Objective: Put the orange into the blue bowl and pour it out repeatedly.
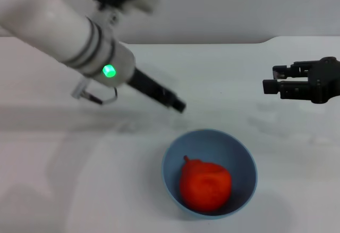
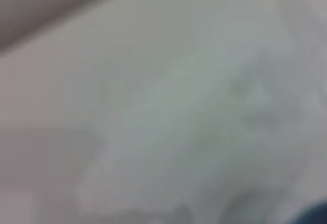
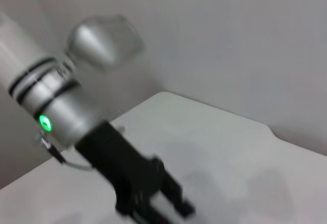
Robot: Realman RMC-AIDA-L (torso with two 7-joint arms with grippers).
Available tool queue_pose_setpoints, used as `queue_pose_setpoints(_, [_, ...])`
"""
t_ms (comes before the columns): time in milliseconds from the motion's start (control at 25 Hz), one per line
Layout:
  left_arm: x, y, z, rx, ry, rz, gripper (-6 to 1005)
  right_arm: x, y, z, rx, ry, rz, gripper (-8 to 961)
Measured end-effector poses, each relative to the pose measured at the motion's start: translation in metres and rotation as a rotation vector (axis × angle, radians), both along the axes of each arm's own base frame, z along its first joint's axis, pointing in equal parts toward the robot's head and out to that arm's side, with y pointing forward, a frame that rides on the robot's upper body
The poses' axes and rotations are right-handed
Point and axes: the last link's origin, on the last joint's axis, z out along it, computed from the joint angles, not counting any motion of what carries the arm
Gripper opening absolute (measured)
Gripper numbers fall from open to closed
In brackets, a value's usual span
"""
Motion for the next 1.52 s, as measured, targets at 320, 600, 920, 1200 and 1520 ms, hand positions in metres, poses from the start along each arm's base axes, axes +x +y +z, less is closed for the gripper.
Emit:
queue_pose_setpoints(320, [-0.028,0.017,0.071,0.243,-0.355,0.083,557,0.026,0.005,0.004,0.091,0.038,-0.124,528])
queue_pose_setpoints(600, [-0.105,-0.006,0.137,0.515,-1.044,0.156,600,0.051,0.007,0.011,0.163,0.207,-0.245,529])
queue_pose_setpoints(920, [-0.175,-0.053,0.159,0.920,-1.153,0.035,602,0.110,-0.023,0.040,0.645,0.748,-0.360,528])
queue_pose_setpoints(1200, [-0.219,-0.085,0.146,1.247,-0.749,-0.260,607,0.155,-0.062,0.024,1.152,0.686,-0.416,529])
queue_pose_setpoints(1520, [-0.234,-0.107,0.095,1.399,-0.084,-0.610,612,0.149,-0.065,-0.030,1.266,0.290,-0.344,528])
